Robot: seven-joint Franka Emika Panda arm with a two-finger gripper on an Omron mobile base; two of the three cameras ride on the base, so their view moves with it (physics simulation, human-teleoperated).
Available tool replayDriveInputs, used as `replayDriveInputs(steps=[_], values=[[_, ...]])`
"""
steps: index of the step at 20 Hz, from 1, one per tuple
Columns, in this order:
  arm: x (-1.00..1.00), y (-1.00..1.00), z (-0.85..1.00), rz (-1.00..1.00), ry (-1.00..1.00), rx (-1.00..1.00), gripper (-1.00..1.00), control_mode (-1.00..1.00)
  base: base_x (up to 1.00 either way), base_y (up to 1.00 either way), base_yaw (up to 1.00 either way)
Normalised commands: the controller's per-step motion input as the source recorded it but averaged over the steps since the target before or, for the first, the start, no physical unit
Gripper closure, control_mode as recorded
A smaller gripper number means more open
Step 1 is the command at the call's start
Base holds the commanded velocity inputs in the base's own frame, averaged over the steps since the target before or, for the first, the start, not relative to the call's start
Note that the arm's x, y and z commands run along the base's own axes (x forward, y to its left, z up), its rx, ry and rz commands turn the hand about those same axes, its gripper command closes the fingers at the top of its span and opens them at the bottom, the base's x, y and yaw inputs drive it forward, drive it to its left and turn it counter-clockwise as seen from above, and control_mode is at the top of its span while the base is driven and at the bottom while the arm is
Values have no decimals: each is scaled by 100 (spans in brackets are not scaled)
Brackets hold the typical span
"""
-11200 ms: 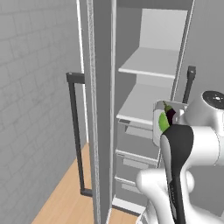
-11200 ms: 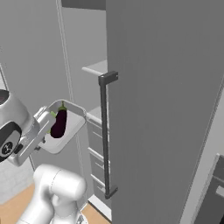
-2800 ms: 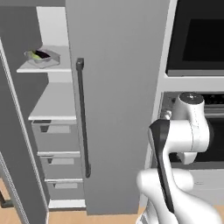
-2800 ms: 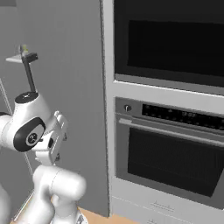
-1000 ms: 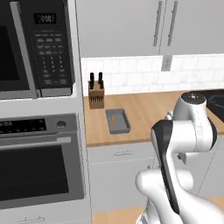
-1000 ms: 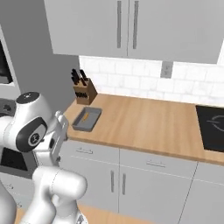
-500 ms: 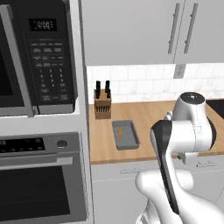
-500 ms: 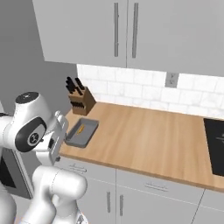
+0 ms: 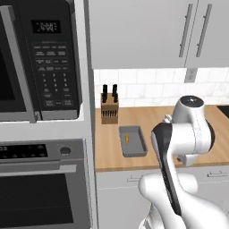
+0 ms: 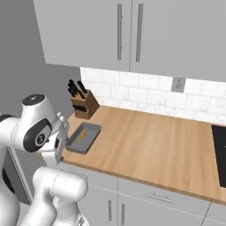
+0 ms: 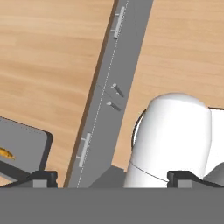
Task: Take the meat container that has the shrimp and place it on the second highest rack of the freezer. Then take the vegetable container that has the eggplant and lemon wedge and place it on the highest rack of the freezer.
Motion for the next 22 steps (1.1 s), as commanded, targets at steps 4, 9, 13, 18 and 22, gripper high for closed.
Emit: replayDriveInputs(steps=[4, 9, 13, 18, 22], values=[[43, 24, -48, -2, -8, 1, -100, -100, 0, 0, 0], [43, 10, -48, 2, -7, 13, -100, -100, 0, 0, 0], [19, 0, -21, 17, 4, 16, -100, -100, 0, 0, 0], [16, 10, -9, 9, 3, 8, -100, -100, 0, 0, 0], [31, 32, -11, 1, 5, 1, -100, -100, 0, 0, 0]])
